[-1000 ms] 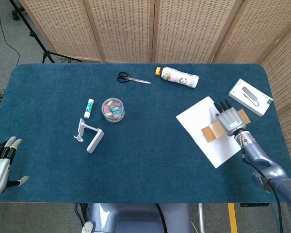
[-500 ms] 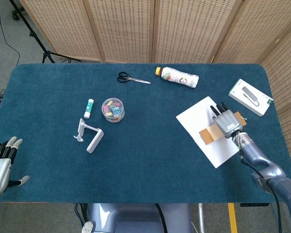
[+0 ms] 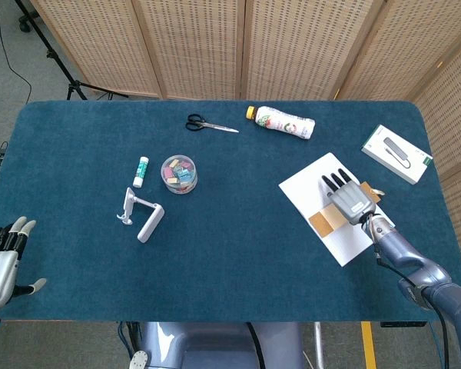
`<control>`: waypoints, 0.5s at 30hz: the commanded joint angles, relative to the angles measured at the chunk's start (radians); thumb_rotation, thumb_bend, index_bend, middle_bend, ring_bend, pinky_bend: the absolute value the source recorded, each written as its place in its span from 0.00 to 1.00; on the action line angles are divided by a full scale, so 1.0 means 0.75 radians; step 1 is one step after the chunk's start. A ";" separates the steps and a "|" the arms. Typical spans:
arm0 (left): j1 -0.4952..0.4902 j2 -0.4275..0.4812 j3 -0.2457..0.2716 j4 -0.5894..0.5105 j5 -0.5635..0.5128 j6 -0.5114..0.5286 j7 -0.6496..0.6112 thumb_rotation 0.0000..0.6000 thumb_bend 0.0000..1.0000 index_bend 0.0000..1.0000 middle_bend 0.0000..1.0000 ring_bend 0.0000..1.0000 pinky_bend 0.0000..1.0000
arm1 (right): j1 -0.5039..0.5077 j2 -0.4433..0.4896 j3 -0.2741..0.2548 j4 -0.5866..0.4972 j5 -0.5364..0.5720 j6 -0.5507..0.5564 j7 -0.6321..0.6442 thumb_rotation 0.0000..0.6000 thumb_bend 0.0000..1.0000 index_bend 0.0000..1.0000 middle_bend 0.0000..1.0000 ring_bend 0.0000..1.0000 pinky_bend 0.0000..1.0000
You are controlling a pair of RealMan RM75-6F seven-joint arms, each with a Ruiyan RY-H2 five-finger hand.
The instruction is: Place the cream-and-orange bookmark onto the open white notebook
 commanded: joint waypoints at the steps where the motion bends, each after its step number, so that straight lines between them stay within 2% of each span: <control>1: 0.000 0.001 0.002 0.000 0.002 -0.001 -0.001 1.00 0.00 0.00 0.00 0.00 0.00 | 0.002 -0.003 -0.003 -0.001 -0.005 0.000 -0.005 1.00 0.15 0.47 0.00 0.00 0.00; 15: -0.001 0.003 0.004 0.001 0.002 -0.001 -0.006 1.00 0.00 0.00 0.00 0.00 0.00 | -0.005 0.026 -0.021 0.016 -0.023 -0.010 -0.010 1.00 0.16 0.47 0.00 0.00 0.00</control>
